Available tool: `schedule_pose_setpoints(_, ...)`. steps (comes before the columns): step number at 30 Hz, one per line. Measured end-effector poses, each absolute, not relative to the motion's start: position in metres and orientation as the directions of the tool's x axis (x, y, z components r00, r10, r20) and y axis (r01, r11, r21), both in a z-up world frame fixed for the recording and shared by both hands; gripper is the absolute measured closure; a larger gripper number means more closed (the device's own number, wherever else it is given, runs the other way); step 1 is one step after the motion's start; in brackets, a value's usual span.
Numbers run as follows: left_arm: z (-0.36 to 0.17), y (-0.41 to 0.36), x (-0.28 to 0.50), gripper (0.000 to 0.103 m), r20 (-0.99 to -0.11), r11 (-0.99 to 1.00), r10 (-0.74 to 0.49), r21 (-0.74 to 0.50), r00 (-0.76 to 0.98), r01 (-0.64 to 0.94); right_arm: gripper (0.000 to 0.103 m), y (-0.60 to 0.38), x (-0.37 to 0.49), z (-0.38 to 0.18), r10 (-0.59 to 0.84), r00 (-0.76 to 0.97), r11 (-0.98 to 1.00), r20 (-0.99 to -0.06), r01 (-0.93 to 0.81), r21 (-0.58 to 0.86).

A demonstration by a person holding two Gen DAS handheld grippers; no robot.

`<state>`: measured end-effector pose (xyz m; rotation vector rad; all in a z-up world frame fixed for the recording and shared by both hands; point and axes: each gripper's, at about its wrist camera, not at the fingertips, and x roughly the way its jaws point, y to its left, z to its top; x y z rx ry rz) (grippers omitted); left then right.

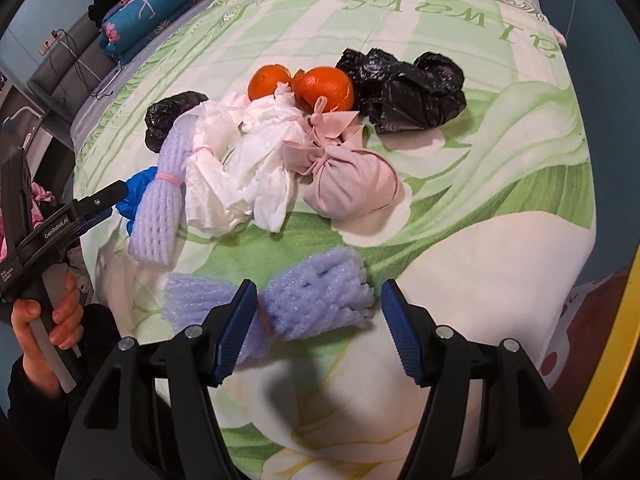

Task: Collect trash
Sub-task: 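Grasp the blue plastic bag with the left tool while the right tool grasps the purple foam net, then carry the blue bag and purple foam net with both tools over the yellow bin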

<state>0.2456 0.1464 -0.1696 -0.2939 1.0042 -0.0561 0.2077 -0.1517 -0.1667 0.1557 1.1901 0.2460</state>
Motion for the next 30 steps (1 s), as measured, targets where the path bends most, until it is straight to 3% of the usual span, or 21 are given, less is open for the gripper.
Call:
schedule_pose_setpoints(8,-0.185,0.141,0.254,0.038,-0.837,0.959,-0.206,-0.277,0.507,-0.066,0.046,-0.138,0.21,-0.17,0.223,0.356,0.974,-0.907,-0.13,0.188)
schedule_pose_setpoints(12,-0.186,0.133,0.255,0.069,-0.838,0.96,-0.225,-0.277,0.498,-0.032,0.06,-0.134,0.209,-0.172,0.218,0.349,0.975,-0.911,-0.127,0.184)
schedule_pose_setpoints(14,-0.186,0.131,0.253,0.078,-0.836,0.963,-0.221,-0.269,0.502,-0.024,0.071,-0.128,0.206,-0.169,0.208,0.36,0.976,-0.909,-0.144,0.166)
schedule_pose_setpoints(16,-0.185,0.13,0.252,0.087,-0.832,0.963,-0.223,-0.27,0.508,-0.019,0.075,-0.123,0.203,-0.165,0.196,0.371,0.976,-0.908,-0.163,0.144)
schedule_pose_setpoints(30,-0.162,0.144,0.231,0.092,-0.789,0.94,-0.27,-0.34,0.552,-0.026,0.08,-0.139,0.192,-0.132,0.268,0.421,0.962,-0.866,-0.161,0.22)
